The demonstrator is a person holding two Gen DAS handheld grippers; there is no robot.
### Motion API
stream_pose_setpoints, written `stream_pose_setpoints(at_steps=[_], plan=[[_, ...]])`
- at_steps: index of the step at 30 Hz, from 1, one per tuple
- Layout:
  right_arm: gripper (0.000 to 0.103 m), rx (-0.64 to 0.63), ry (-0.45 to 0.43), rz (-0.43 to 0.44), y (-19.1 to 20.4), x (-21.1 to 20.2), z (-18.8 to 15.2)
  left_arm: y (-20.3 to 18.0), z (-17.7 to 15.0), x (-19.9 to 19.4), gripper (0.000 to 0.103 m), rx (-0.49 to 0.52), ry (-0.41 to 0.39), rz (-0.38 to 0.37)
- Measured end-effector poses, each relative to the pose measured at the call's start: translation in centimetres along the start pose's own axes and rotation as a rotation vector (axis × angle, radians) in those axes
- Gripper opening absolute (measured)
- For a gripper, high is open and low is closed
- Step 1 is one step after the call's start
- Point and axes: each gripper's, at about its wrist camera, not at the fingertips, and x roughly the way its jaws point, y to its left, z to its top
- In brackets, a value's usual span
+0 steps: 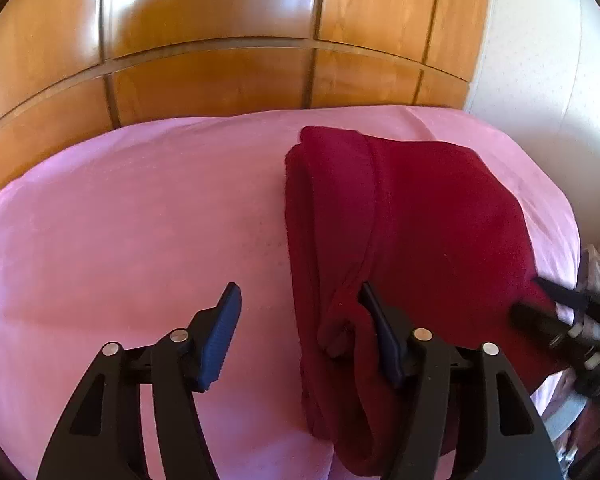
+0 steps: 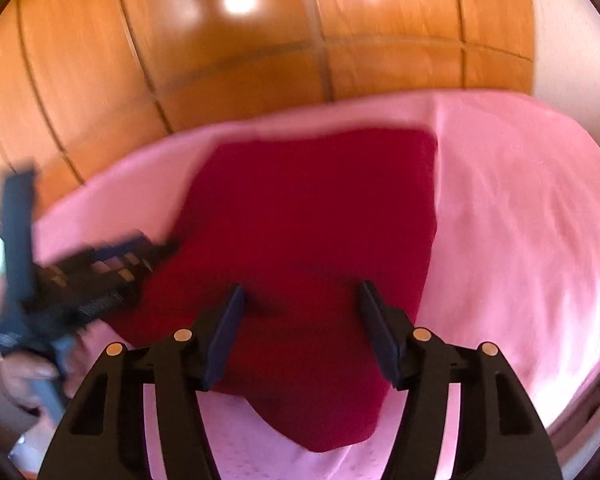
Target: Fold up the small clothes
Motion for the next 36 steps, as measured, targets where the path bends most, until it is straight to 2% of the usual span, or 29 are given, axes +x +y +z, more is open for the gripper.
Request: stream_pose_setpoints(at_steps=[4,7,10,12,13,16,20,24,30,36], plan=[[0.063,0.059,-0.016,0.004,0.5,-1.6,0.4,0.5,0.3,-2.4,0.064,-0.049,-0.019,0.015],[0.077,0.085,-0.053,0.001,0.6,-3.0,0.8,0.5,-0.2,-5.5,0.077,-0.064,-0.067,0.056],[0.087,0.093,-0.094,-0.040,1.9,-4.6,0.8,1.0,-1.1,-8.4,0.078,-0.090,-0.093,0.081],[0.099,0.101,-0.112,-0.078,2.3,-5.5,0.5,1.1,-1.7,-9.8,0.085,-0.097,-0.113,0.125],[0.100,0.102,-0.118,-0.101,2.7,-5.9,0.3,1.0,-2.0,-10.3,0.086,-0.097,-0.120,0.131],[0.100,0.096,-0.142,-0.162,3.9,-6.5,-0.2,1.4,-2.8,-11.8,0.092,-0.116,-0.139,0.153],[0.101,0.078,-0.164,-0.201,4.9,-7.2,-0.9,1.5,-3.7,-13.7,0.092,-0.126,-0.171,0.187],[0.101,0.062,-0.181,-0.225,5.7,-7.6,-1.1,1.2,-4.5,-15.0,0.092,-0.115,-0.192,0.209],[0.101,0.056,-0.208,-0.259,6.0,-8.1,-1.1,0.9,-4.5,-15.3,0.093,-0.113,-0.190,0.201],[0.101,0.057,-0.209,-0.258,6.2,-8.3,-1.1,0.7,-4.5,-15.6,0.093,-0.106,-0.203,0.209]])
